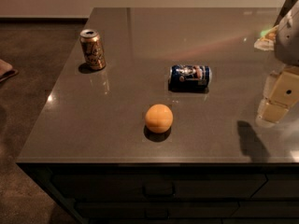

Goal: Move orange near orange can

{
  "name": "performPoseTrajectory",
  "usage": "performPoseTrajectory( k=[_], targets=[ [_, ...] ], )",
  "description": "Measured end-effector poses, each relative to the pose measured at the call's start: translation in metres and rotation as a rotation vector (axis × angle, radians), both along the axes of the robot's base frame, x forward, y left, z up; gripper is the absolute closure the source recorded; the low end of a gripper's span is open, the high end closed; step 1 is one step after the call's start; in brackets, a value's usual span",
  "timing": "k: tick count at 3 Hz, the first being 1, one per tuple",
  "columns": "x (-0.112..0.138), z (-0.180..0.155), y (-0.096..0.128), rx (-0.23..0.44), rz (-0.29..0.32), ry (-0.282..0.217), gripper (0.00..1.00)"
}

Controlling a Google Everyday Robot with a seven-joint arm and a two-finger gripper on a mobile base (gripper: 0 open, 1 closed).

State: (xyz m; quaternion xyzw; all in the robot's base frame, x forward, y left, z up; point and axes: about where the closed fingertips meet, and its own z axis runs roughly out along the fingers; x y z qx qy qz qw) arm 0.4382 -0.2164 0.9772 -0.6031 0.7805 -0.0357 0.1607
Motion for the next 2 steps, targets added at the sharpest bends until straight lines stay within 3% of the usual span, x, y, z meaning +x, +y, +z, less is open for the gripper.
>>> performPoseTrajectory(
  k=[1, 2],
  targets=[
    [0.0, 0.0, 0.0, 0.0, 0.0, 0.0, 0.0],
    [0.003, 0.002, 0.032, 0.051, 0.067, 0.018, 0.0]
  ],
)
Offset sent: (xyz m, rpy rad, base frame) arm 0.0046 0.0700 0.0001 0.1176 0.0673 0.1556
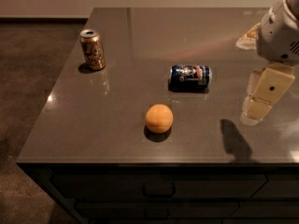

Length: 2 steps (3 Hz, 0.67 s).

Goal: Move orange near orange can

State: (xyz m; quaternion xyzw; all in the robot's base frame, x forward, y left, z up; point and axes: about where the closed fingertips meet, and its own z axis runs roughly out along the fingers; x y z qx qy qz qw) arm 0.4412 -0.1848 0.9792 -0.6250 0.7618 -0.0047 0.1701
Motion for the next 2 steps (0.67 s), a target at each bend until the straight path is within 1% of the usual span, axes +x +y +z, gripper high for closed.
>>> performPoseTrajectory(
  k=[1, 2],
  targets=[
    [0.003, -0.006, 0.043, 0.062, 0.063, 0.029, 0.0],
    [-0.002, -0.023, 0.089, 0.072, 0.131, 0.029, 0.0]
  ],
)
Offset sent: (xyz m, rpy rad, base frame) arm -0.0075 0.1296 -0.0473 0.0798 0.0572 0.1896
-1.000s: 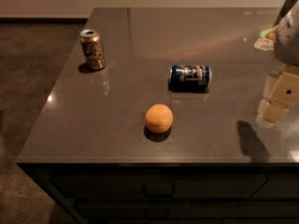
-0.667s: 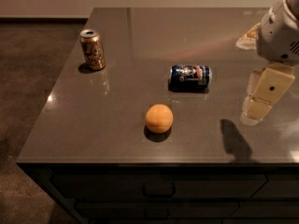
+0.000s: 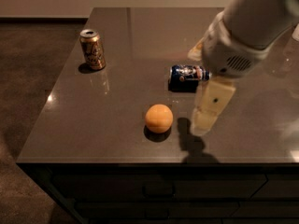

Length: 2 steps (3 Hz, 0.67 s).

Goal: Move orange near orange can

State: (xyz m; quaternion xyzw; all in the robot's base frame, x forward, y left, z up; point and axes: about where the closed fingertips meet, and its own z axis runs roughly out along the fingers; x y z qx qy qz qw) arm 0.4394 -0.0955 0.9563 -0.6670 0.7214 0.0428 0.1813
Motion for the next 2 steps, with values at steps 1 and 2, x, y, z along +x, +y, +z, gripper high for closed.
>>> performPoseTrajectory(
  k=[1, 2],
  targets=[
    [0.003, -0.031, 0.037, -0.015, 0.049, -0.029, 0.0],
    [0.009, -0.06, 0.07, -0.035, 0.098, -0.011, 0.0]
  ],
)
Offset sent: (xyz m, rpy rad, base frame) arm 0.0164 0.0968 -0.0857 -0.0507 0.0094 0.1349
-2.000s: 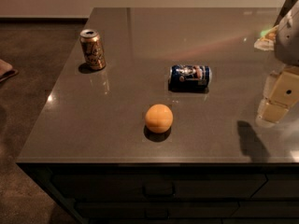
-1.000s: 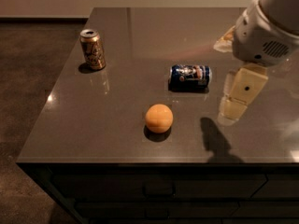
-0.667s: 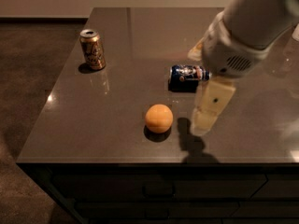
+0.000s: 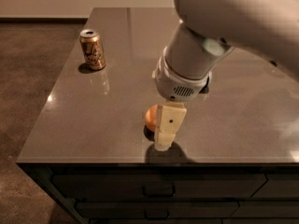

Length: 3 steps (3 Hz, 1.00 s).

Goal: Move orange near orange can

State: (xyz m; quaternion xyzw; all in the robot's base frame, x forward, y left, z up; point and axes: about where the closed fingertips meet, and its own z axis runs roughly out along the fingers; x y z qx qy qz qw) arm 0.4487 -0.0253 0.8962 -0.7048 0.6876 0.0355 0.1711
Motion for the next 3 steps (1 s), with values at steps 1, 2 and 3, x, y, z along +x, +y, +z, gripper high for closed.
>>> performPoseTrajectory(
  k=[1, 2, 3],
  targets=[
    [0.003, -0.014, 0.01, -0.007, 0.03, 0.014, 0.0],
    [0.005, -0.025, 0.014, -0.012, 0.064, 0.02, 0.0],
    [0.009, -0.033, 0.009, -0.012, 0.082, 0.029, 0.0]
  ],
)
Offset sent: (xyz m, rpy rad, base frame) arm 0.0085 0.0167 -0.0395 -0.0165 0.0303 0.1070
